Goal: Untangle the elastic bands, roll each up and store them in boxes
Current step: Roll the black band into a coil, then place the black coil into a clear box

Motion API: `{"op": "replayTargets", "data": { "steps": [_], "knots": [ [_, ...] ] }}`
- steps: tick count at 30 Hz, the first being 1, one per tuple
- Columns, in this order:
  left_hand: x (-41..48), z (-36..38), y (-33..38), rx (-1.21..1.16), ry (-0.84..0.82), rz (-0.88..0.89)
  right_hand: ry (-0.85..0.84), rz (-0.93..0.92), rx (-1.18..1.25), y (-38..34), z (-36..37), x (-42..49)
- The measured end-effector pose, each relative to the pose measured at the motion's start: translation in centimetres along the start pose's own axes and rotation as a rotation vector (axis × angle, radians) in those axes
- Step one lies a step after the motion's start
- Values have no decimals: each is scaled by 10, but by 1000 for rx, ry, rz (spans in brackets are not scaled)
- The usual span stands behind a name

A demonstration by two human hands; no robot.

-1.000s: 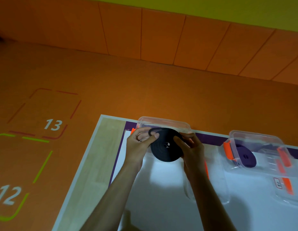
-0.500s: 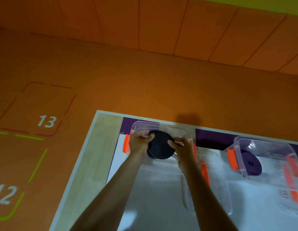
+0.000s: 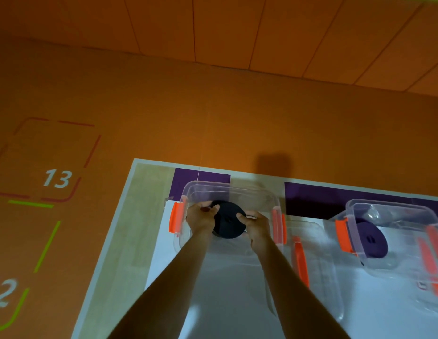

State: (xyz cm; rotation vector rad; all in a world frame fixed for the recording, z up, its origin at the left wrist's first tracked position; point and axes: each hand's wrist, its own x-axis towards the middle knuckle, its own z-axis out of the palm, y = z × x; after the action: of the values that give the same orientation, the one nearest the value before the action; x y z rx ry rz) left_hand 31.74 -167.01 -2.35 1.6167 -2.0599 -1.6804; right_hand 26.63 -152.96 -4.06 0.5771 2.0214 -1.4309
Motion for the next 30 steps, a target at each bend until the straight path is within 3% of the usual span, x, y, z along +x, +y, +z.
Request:
{"op": "replayTargets", "data": {
  "steps": [8,21,25,28,30],
  "knots": [
    [-1,6,-7,80,82,-41,44,-94,-244,3,9,15],
    [8,3,5,280,16,5,37,-192,-633,-13,7,8],
    [-4,-16,17,475,-134,108,22,-457,-793,-31,-9,-26],
    [-36,-41,18,683,-180,376,153,-793,-735,-37,-37,-67],
    [-58,-56,13,890,-108,619,232,-957,-649,-34,-64,-91]
  ]
}}
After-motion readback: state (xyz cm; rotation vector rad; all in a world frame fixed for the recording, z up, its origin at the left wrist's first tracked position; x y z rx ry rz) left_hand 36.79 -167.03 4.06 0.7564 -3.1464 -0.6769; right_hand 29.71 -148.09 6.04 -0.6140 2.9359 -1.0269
